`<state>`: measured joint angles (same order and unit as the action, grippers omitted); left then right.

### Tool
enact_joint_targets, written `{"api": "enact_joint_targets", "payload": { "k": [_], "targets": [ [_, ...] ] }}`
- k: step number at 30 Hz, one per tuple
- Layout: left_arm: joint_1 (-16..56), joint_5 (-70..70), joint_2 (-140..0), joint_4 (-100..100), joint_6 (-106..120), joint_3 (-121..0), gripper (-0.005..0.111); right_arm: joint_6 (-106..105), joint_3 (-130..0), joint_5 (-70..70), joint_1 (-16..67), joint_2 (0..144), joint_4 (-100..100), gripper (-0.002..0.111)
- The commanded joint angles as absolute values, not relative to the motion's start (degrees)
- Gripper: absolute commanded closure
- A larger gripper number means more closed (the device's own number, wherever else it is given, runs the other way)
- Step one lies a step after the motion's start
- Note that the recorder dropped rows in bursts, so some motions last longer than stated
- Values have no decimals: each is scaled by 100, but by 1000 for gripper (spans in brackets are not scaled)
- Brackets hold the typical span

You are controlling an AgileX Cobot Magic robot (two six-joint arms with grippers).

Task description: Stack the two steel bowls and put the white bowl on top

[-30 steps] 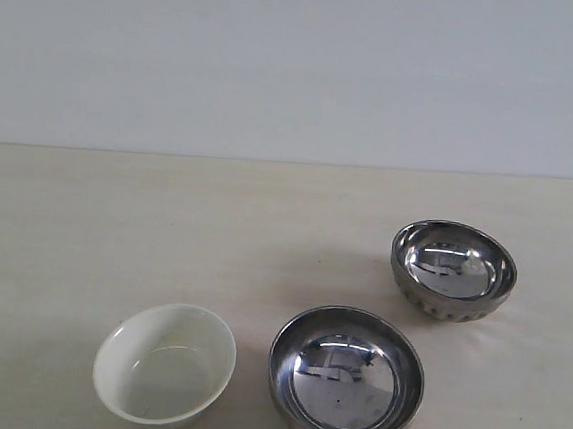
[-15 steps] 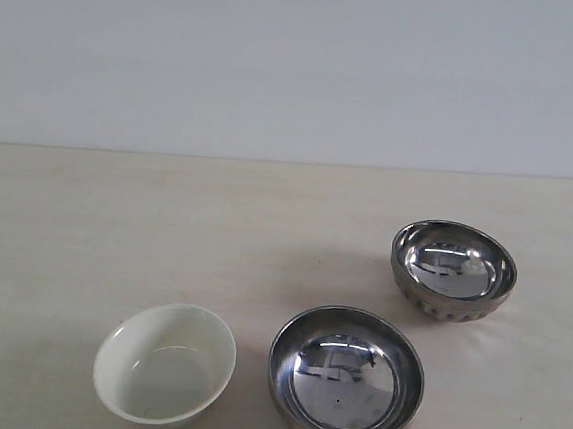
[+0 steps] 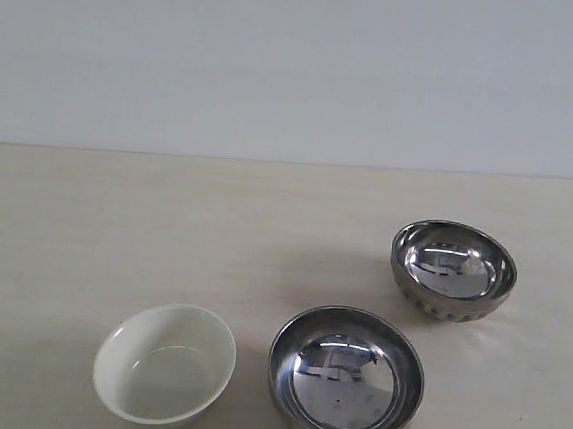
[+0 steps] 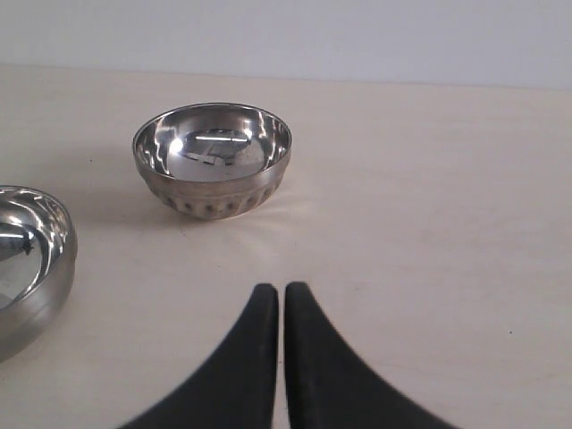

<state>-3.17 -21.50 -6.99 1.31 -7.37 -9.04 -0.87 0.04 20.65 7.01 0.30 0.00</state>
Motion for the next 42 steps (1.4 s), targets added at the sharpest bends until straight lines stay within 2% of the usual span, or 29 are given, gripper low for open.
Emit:
{"api": "enact_joint_targets", "payload": {
  "k": [1, 9, 17, 32, 42],
  "targets": [
    [-420, -2262, -316, 131, -967, -589, 103, -100, 0, 2038, 686, 0, -57, 108],
    [-420, -2278, 0, 114, -1037, 0, 103, -100, 0, 2038, 686, 0, -57, 108],
    [-420, -1918, 0, 89, -1037, 0, 103, -100, 0, 2038, 686, 0, -57, 108],
    [-420, 1571, 0, 89, 451, 0, 103, -100, 0, 2038, 686, 0, -57, 108],
    [-420, 1594, 0, 0, 479, 0, 103, -100, 0, 2038, 686, 0, -57, 108]
  ]
}}
